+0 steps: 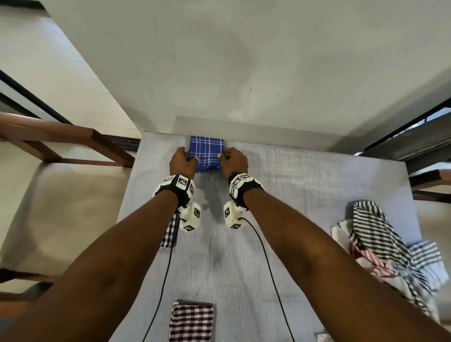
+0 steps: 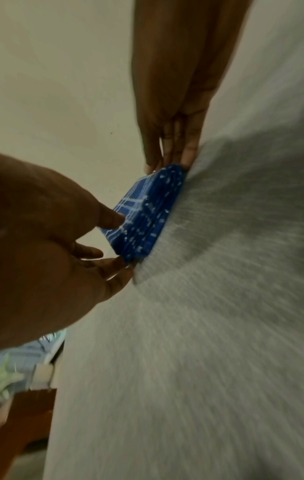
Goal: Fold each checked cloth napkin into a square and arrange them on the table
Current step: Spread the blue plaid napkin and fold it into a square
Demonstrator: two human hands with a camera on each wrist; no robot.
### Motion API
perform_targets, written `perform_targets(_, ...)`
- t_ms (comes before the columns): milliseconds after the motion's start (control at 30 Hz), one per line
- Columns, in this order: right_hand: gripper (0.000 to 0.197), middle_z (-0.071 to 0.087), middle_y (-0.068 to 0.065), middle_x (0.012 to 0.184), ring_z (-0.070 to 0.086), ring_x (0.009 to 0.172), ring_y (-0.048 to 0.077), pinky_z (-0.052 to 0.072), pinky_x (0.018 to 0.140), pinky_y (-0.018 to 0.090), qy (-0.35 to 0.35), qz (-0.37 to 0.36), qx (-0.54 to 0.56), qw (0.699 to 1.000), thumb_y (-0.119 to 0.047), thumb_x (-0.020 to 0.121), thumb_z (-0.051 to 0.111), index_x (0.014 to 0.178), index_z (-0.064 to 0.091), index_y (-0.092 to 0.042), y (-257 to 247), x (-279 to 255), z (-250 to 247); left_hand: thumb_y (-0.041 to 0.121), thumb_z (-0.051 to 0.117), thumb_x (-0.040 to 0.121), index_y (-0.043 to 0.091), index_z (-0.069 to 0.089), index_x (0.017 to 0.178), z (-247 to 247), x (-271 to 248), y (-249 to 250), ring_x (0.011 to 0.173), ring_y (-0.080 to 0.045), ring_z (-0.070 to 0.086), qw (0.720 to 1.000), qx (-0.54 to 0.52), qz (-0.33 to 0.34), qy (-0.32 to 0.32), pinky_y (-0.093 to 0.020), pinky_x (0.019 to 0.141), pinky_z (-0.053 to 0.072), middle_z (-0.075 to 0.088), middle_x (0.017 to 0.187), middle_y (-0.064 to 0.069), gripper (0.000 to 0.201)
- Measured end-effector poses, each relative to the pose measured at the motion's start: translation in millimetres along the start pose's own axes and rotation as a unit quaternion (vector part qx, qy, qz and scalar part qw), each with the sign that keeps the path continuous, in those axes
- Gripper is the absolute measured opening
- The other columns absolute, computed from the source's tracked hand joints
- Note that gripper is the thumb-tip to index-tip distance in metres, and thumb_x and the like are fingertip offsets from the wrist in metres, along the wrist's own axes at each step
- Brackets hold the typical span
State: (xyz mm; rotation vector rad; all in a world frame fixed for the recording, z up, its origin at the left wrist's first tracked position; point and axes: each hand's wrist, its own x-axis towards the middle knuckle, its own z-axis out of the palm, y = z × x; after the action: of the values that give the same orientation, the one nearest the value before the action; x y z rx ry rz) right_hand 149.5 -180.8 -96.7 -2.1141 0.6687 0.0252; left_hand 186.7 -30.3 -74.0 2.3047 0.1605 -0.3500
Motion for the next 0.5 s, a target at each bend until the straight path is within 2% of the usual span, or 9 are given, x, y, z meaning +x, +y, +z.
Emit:
perform_targets(67, 0.022, 0.067, 0.014, 0.106, 0.063, 0.097, 0.032, 0.045, 0.074, 0.03, 0.012, -0.013, -0.027, 0.999, -0.024, 0.096, 0.057, 0.107, 0.066, -0.007, 7, -16, -4, 0.016, 0.065, 0.088, 0.001, 0.034, 0.141, 5, -13, -7, 0.121, -0.035, 0.05, 1.0, 0.009, 0.019, -0.004, -0.038, 0.097, 0.042, 0.05, 0.134, -0.019, 0.063)
perform_targets(133, 0.028, 0.061, 0.015, 0.117, 0.063, 0.099, 0.034, 0.05, 0.079, 0.035, 0.004, -0.054, -0.074, 0.996, -0.018, 0.096, 0.052, 0.121, 0.062, -0.009, 15, -40, -6, 0.014, 0.066, 0.083, 0.002, 0.025, 0.144, 15, -32, -18, 0.119, -0.039, 0.049, 0.997, 0.046, 0.054, -0.01, -0.046, 0.096, 0.045, 0.044, 0.135, -0.022, 0.074)
perform_targets(200, 0.042, 0.05, 0.015, 0.134, 0.062, 0.103, 0.036, 0.053, 0.086, 0.041, -0.046, -0.098, -0.136, 0.985, -0.012, 0.094, 0.051, 0.136, 0.05, -0.008, 23, -69, -6, 0.018, 0.066, 0.08, 0.003, 0.021, 0.145, 26, -57, -32, 0.122, -0.041, 0.047, 0.989, 0.127, 0.077, -0.019, -0.05, 0.098, 0.045, 0.039, 0.139, -0.023, 0.08)
perform_targets(267, 0.052, 0.037, 0.016, 0.148, 0.058, 0.112, 0.039, 0.052, 0.091, 0.045, -0.098, -0.097, -0.19, 0.972, -0.013, 0.094, 0.053, 0.143, 0.038, -0.007, 34, -98, -10, 0.028, 0.063, 0.084, 0.004, 0.017, 0.147, 36, -89, -36, 0.133, -0.041, 0.037, 0.973, 0.213, 0.087, -0.022, -0.051, 0.107, 0.037, 0.031, 0.147, -0.025, 0.082)
perform_targets(300, 0.055, 0.031, 0.016, 0.153, 0.055, 0.117, 0.04, 0.051, 0.094, 0.045, -0.123, -0.101, -0.201, 0.967, -0.015, 0.094, 0.053, 0.146, 0.034, -0.007, 39, -107, -8, 0.034, 0.059, 0.086, 0.004, 0.019, 0.147, 37, -100, -41, 0.136, -0.04, 0.033, 0.965, 0.248, 0.086, -0.019, -0.051, 0.109, 0.033, 0.029, 0.149, -0.025, 0.078)
perform_targets(367, 0.056, 0.026, 0.016, 0.157, 0.054, 0.121, 0.04, 0.049, 0.097, 0.044, -0.161, -0.115, -0.197, 0.96, -0.021, 0.096, 0.053, 0.148, 0.035, -0.009, 57, -128, -22, 0.038, 0.053, 0.089, 0.008, 0.028, 0.145, 45, -130, -44, 0.138, -0.036, 0.032, 0.948, 0.289, 0.127, -0.034, -0.051, 0.11, 0.029, 0.031, 0.149, -0.021, 0.068)
perform_targets(433, 0.056, 0.028, 0.013, 0.156, 0.056, 0.117, 0.04, 0.049, 0.095, 0.043, -0.18, -0.129, -0.194, 0.956, -0.019, 0.093, 0.055, 0.146, 0.039, -0.01, 74, -148, -47, 0.037, 0.051, 0.088, 0.012, 0.036, 0.141, 59, -158, -45, 0.138, -0.032, 0.031, 0.925, 0.318, 0.188, -0.088, -0.051, 0.109, 0.028, 0.034, 0.148, -0.016, 0.06)
perform_targets(500, 0.055, 0.031, 0.01, 0.155, 0.057, 0.115, 0.04, 0.048, 0.094, 0.045, -0.196, -0.139, -0.222, 0.945, -0.019, 0.092, 0.054, 0.145, 0.041, -0.01, 91, -171, -75, 0.036, 0.049, 0.088, 0.014, 0.04, 0.138, 73, -185, -41, 0.139, -0.031, 0.03, 0.902, 0.35, 0.218, -0.131, -0.05, 0.11, 0.026, 0.032, 0.15, -0.014, 0.055)
